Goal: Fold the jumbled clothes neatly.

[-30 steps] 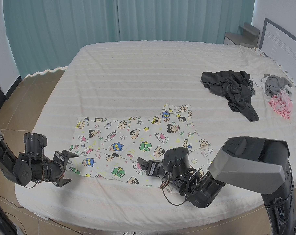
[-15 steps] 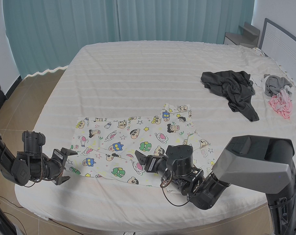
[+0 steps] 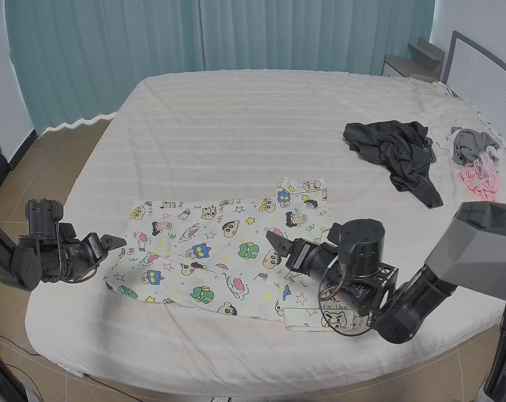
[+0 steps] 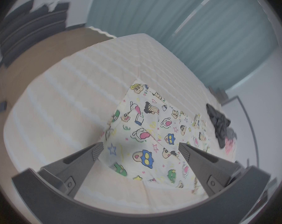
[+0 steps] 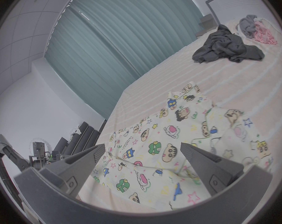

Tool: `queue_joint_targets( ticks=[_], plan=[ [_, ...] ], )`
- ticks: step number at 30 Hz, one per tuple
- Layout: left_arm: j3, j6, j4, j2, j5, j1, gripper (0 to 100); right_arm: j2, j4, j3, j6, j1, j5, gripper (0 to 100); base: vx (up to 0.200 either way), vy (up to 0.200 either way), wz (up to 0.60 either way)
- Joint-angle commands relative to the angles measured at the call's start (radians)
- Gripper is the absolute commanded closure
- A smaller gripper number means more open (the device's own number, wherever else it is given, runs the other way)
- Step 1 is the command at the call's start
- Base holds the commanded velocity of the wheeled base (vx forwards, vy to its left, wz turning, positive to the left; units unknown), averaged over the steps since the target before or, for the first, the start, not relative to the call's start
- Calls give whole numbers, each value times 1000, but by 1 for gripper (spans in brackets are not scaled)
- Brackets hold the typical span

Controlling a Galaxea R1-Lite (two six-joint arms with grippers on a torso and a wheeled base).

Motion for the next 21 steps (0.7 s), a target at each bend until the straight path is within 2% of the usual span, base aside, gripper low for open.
queue_joint_targets(
  ticks=[1,5,7,11,17,18,21],
  plan=[
    [-265,306,207,122,-98,77,0,-224,-7,234,40,-69,11,0,0,0,0],
    [-417,449,373,230,-156,71,0,-276,-19,323,106,-75,35,0,0,0,0],
    [-458,524,386,295,-159,73,0,-287,-30,344,134,-75,58,0,0,0,0],
    [-481,624,388,369,-184,74,0,-288,-44,375,132,-69,98,0,0,0,0],
    [-519,647,388,421,-230,73,0,-270,-44,392,132,-52,109,0,0,0,0],
    [-521,642,386,424,-265,71,0,-268,-44,397,128,-50,109,0,0,0,0],
    [-524,638,383,424,-288,65,0,-265,-44,403,122,-44,109,0,0,0,0]
  ],
)
